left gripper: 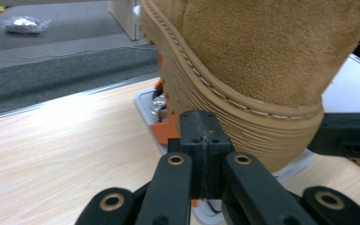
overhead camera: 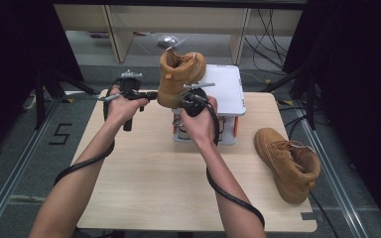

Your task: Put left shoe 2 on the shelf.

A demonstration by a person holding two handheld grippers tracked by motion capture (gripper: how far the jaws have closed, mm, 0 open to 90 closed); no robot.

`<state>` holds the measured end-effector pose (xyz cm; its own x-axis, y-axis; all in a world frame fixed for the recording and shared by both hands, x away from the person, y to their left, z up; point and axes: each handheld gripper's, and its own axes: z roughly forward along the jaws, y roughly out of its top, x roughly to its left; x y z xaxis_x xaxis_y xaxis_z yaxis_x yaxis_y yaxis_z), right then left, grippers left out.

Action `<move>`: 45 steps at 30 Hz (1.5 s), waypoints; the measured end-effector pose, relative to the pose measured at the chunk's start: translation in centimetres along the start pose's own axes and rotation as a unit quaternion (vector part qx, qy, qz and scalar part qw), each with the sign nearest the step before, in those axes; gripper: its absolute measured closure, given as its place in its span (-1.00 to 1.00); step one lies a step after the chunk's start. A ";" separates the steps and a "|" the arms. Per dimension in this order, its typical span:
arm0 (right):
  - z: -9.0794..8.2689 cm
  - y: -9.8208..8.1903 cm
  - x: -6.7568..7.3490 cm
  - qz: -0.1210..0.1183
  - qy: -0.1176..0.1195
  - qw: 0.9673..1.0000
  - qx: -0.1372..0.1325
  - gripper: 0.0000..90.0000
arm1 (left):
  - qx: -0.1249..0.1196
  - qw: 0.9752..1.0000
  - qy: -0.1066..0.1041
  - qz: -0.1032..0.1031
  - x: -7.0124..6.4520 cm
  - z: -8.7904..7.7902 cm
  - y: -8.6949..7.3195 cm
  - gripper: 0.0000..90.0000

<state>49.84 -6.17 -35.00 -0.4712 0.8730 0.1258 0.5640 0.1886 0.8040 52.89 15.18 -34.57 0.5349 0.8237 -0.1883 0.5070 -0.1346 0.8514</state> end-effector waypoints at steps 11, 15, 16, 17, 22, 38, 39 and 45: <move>-0.8 0.0 -1.8 -0.010 -0.015 1.000 0.019 1.00 | 0.010 1.000 -0.012 0.012 -1.6 0.8 -0.1 1.00; -1.3 0.1 -1.9 -0.007 -0.023 0.999 0.024 1.00 | 0.009 1.000 -0.013 0.011 -2.3 1.1 0.0 1.00; -1.3 0.1 -2.1 -0.016 -0.030 0.999 0.026 1.00 | 0.015 1.000 -0.014 0.017 -2.4 1.1 0.0 1.00; -1.4 0.1 -2.2 -0.009 -0.031 0.999 0.028 1.00 | 0.016 1.000 -0.016 0.017 -2.5 1.2 0.0 1.00; -1.8 0.0 -2.9 -0.010 -0.036 0.999 0.028 1.00 | 0.017 0.999 -0.025 0.017 -3.4 1.8 0.0 1.00; -3.0 0.5 -3.2 -0.020 -0.039 0.998 0.049 0.91 | 0.008 0.999 -0.005 0.038 -3.9 1.3 0.4 0.85; -3.3 0.6 -3.4 -0.024 -0.041 0.998 0.050 0.89 | 0.007 0.999 -0.001 0.040 -3.9 1.2 0.3 0.83; -4.8 0.4 -4.9 -0.022 -0.061 0.996 0.064 0.74 | -0.001 0.999 0.010 0.043 -2.9 0.5 -0.5 0.69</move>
<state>49.12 -12.52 -32.56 -0.4162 0.9091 0.0151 0.6297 0.2762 0.7261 51.35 12.57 -34.71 0.5626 0.8202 -0.1037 0.4586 -0.2053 0.8646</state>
